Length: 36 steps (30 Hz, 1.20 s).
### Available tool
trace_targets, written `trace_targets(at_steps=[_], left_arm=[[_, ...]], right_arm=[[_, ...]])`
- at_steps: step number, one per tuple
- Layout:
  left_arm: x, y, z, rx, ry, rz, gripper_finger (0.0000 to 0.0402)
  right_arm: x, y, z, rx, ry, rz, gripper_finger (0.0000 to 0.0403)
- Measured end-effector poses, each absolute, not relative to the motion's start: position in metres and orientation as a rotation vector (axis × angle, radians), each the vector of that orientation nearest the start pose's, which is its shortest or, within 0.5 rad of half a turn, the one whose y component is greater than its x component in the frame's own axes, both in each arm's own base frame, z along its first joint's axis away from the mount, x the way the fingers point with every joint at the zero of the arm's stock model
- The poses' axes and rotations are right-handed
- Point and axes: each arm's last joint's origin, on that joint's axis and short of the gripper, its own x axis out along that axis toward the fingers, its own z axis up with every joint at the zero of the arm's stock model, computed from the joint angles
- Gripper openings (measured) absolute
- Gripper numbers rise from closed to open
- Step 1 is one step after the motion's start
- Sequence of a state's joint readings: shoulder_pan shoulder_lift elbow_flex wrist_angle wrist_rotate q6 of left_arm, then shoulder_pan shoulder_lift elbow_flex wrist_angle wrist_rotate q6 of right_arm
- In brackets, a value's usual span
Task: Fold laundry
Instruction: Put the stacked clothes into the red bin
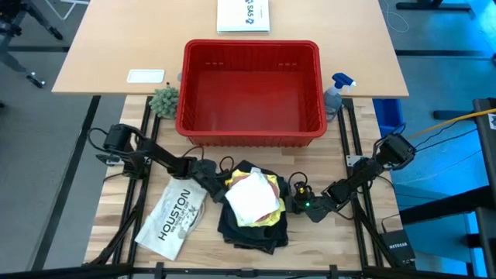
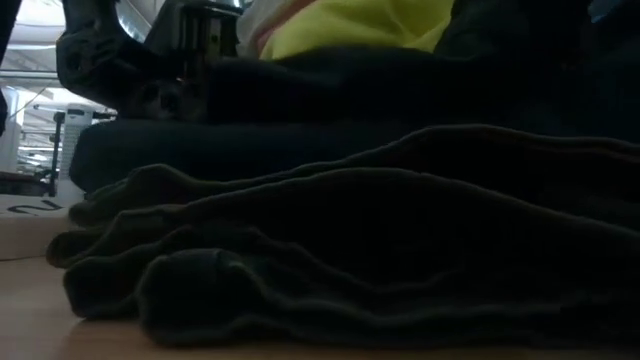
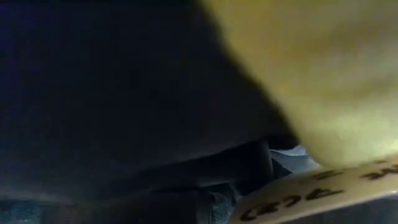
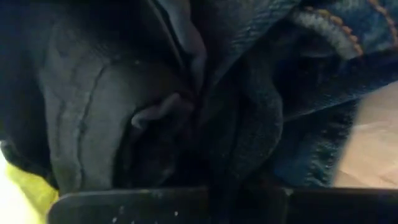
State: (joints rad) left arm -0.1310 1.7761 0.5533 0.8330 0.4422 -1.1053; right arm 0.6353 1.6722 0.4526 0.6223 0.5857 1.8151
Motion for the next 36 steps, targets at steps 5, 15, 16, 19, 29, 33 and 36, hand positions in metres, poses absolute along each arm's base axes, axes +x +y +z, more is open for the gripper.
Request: trace_targets(at_steps=[5, 15, 16, 19, 29, 33, 36], left_arm=[[0.296, -0.052, 0.127, -1.124, 0.634, -0.318, 0.0038], [0.294, -0.05, 0.132, -1.116, 0.643, -0.308, 0.0038], [0.294, -0.05, 0.13, -1.11, 0.66, -0.294, 0.0038], [0.29, -0.048, 0.121, -1.117, 0.745, -0.192, 0.0038], [0.288, -0.045, 0.118, -1.206, 0.788, -0.153, 0.0164], [0.284, -0.04, 0.119, -1.213, 0.792, -0.157, 0.023], [0.275, -0.036, 0.123, -1.228, 0.768, -0.147, 0.0258]], right_arm=[[0.224, 0.145, 0.111, 1.465, 0.326, -0.34, 0.0008], [0.227, 0.147, 0.117, 1.483, 0.282, -0.297, 0.0008], [0.227, 0.147, 0.117, 1.482, 0.285, -0.297, 0.0008], [0.227, 0.146, 0.116, 1.478, 0.308, -0.31, 0.0007], [0.225, 0.146, 0.113, 1.484, 0.331, -0.337, 0.0007], [0.225, 0.146, 0.112, 1.511, 0.351, -0.352, 0.0007], [0.224, 0.146, 0.11, 1.536, 0.374, -0.367, 0.0007]])
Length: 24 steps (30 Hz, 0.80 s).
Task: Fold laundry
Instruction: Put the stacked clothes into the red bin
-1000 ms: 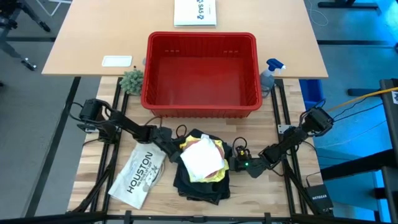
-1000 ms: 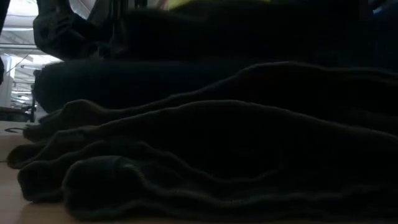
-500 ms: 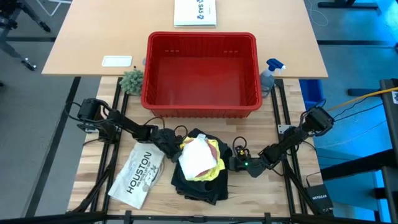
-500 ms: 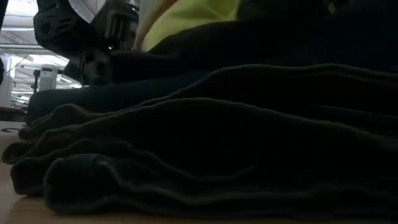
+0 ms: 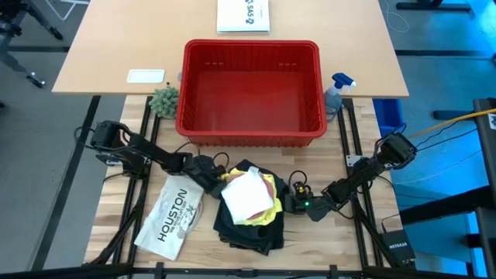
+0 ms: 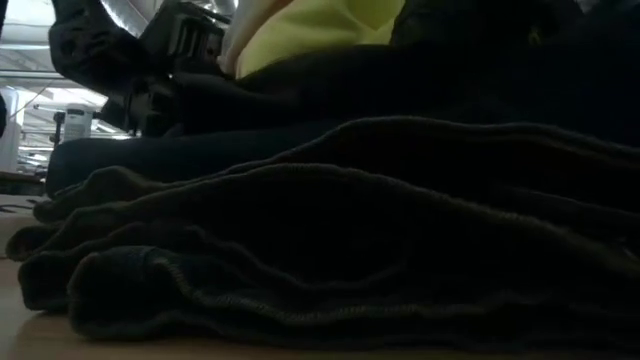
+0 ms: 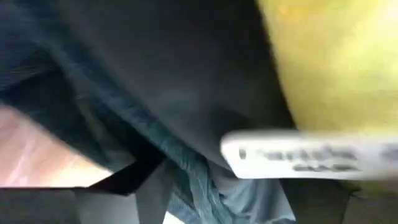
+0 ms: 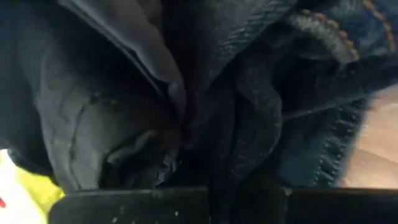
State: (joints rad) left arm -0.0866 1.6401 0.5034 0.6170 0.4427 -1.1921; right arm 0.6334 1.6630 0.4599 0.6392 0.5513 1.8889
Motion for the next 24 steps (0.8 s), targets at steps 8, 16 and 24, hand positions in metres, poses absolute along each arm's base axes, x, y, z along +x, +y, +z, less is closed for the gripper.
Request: trace_targets(at_steps=[8, 16, 24], left_arm=[[0.246, -0.029, 0.118, -1.276, 0.753, 0.033, 0.0273], [0.242, -0.025, 0.111, -1.15, 0.708, 0.175, 0.0274], [0.242, -0.03, 0.111, -1.106, 0.693, 0.189, 0.0274]], right_arm=[[0.223, 0.146, 0.109, 1.582, 0.393, -0.37, 0.0007], [0.227, 0.142, 0.11, 1.62, 0.411, -0.357, 0.0007], [0.228, 0.142, 0.111, 1.67, 0.4, -0.369, 0.0008]])
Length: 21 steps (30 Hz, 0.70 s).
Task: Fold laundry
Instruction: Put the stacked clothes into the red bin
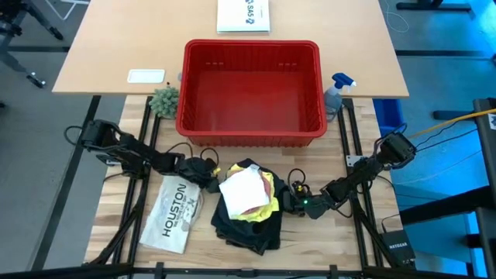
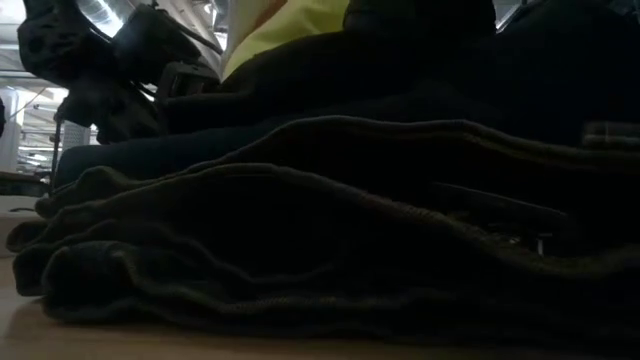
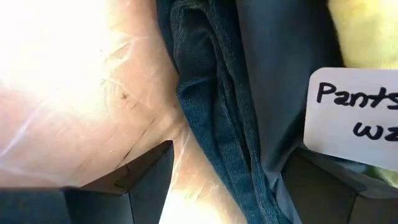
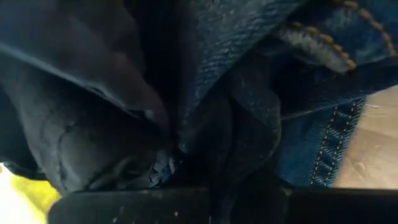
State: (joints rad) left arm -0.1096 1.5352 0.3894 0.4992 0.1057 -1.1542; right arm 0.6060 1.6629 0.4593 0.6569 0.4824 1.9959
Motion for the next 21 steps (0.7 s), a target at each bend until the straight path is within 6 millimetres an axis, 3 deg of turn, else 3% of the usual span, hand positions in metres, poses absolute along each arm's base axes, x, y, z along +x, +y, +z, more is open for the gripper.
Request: trace_targets(at_steps=[9, 21], left_arm=[[0.245, -0.043, 0.109, -1.143, 0.638, 0.189, 0.0274], [0.264, -0.063, 0.103, -1.165, 0.614, 0.184, 0.0274]], right_arm=[[0.232, 0.144, 0.113, 1.67, 0.411, -0.39, 0.001], [0.232, 0.145, 0.113, 1.67, 0.418, -0.389, 0.0011]])
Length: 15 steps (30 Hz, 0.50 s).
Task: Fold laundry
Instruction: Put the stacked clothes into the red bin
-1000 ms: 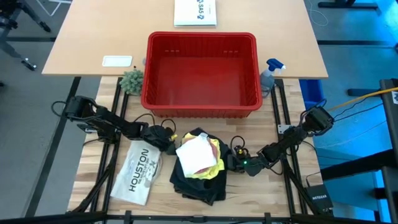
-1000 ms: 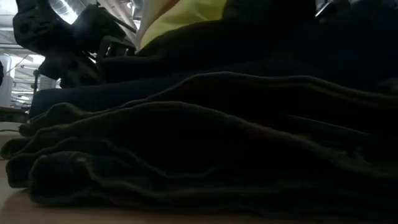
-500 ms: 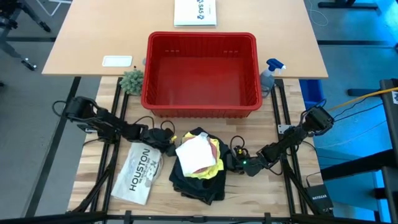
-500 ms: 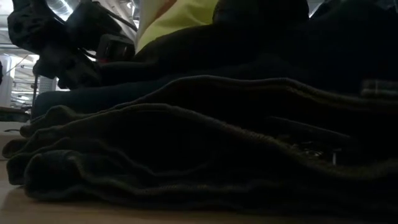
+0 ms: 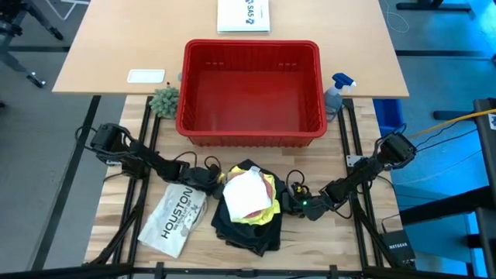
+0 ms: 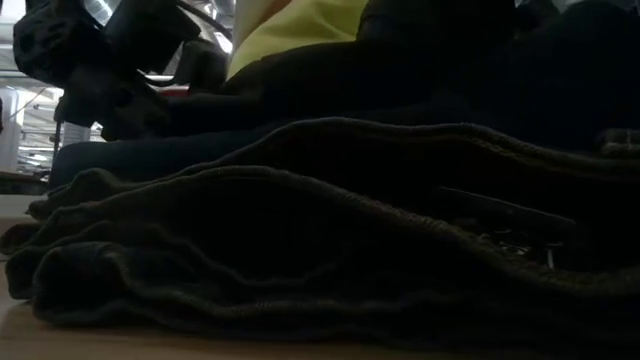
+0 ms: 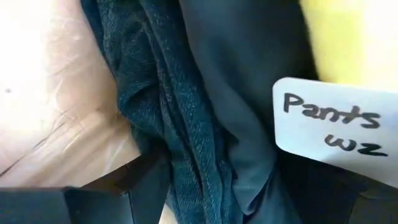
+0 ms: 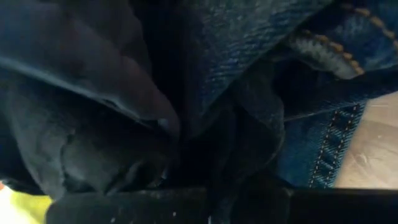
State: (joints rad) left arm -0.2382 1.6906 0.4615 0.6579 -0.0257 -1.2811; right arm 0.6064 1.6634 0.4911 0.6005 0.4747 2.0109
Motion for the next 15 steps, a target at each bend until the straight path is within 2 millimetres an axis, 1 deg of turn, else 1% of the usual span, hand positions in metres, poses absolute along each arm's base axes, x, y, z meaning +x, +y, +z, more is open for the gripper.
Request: trace_targets(at_steps=[6, 9, 15], left_arm=[[0.253, -0.061, 0.102, -1.122, 0.724, 0.199, 0.0274], [0.25, -0.06, 0.107, -1.12, 0.73, 0.207, 0.0274], [0.249, -0.063, 0.107, -1.121, 0.731, 0.234, 0.0274]], right_arm=[[0.233, 0.145, 0.114, 1.673, 0.415, -0.385, 0.0011], [0.233, 0.146, 0.114, 1.675, 0.421, -0.381, 0.0012], [0.233, 0.146, 0.114, 1.675, 0.424, -0.38, 0.0012]])
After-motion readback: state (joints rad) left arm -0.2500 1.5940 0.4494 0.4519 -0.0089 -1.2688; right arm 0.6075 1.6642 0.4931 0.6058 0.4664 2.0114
